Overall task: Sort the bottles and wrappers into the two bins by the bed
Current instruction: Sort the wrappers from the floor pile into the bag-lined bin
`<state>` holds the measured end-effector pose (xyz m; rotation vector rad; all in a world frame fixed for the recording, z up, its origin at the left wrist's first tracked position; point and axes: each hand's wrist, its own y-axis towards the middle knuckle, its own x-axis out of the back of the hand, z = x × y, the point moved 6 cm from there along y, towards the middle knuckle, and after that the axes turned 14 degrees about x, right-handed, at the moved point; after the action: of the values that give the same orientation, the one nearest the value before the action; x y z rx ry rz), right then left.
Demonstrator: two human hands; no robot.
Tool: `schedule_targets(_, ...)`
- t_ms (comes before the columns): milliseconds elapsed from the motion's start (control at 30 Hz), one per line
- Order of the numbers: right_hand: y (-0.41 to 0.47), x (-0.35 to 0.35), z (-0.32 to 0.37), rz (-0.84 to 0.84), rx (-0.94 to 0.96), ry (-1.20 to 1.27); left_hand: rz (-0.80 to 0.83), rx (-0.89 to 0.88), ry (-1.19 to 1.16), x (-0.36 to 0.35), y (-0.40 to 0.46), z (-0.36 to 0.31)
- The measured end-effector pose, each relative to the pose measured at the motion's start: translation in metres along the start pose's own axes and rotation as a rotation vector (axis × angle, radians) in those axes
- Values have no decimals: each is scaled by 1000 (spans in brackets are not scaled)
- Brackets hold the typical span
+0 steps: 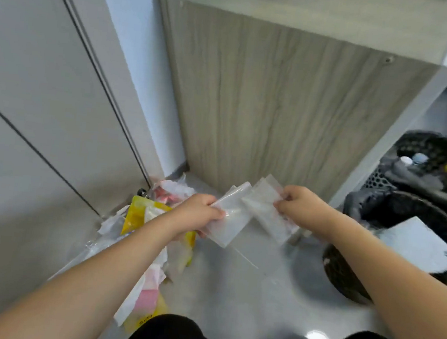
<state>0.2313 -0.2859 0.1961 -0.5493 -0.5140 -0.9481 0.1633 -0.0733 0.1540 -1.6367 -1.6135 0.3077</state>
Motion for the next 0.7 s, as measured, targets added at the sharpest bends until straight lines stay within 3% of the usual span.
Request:
schedule_targets(267,-104,109,-114,-293,-299,253,300,-55,144,-150,-8,-104)
schedule_targets(467,-148,164,-196,-664,-532,361,199,-103,170,-235,-8,-168)
schedule_targets(700,-147,161,-215,-626,-567,189,60,-168,305,-282,2,-201)
